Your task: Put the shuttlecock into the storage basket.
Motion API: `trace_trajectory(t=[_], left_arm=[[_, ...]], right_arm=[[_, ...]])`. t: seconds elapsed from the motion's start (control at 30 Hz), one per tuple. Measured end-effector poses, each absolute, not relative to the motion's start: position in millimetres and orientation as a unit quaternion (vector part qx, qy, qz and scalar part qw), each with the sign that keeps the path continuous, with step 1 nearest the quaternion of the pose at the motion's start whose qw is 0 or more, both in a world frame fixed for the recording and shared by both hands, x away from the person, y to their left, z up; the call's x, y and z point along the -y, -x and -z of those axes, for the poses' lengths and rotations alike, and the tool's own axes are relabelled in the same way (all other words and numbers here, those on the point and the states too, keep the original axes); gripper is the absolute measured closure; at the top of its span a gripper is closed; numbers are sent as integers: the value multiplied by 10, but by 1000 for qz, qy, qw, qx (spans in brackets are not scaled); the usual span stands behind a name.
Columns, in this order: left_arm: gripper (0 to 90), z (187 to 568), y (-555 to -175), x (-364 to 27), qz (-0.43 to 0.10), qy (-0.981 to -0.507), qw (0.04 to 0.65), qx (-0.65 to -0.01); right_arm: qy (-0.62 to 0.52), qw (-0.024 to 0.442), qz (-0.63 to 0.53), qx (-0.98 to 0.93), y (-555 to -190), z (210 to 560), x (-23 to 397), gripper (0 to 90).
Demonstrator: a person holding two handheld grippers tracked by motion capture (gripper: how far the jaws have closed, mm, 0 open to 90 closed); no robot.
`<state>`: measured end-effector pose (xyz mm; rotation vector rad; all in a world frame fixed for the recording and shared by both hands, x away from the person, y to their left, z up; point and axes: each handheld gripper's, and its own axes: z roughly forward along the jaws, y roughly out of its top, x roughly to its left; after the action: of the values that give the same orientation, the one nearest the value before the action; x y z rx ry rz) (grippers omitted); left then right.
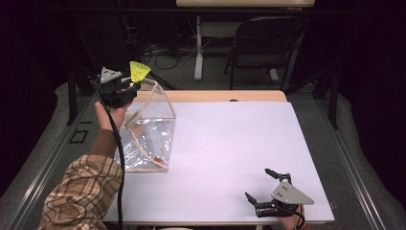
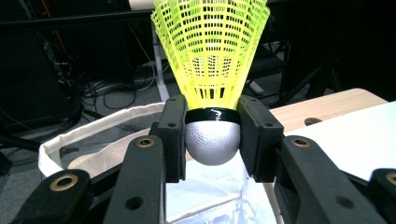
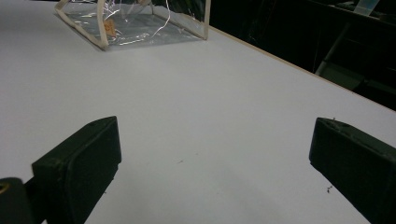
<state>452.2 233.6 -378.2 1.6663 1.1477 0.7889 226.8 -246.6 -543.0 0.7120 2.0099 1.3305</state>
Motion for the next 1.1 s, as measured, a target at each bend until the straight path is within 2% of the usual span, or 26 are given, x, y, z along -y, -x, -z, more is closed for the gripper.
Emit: trace_trajectory(t=[1.1], left_arm=[[652,3898,-4489,-2422,-313,-682,458,-476]], right_arm=[[-271,308,-503,-761,-2265,5430,2465,17]])
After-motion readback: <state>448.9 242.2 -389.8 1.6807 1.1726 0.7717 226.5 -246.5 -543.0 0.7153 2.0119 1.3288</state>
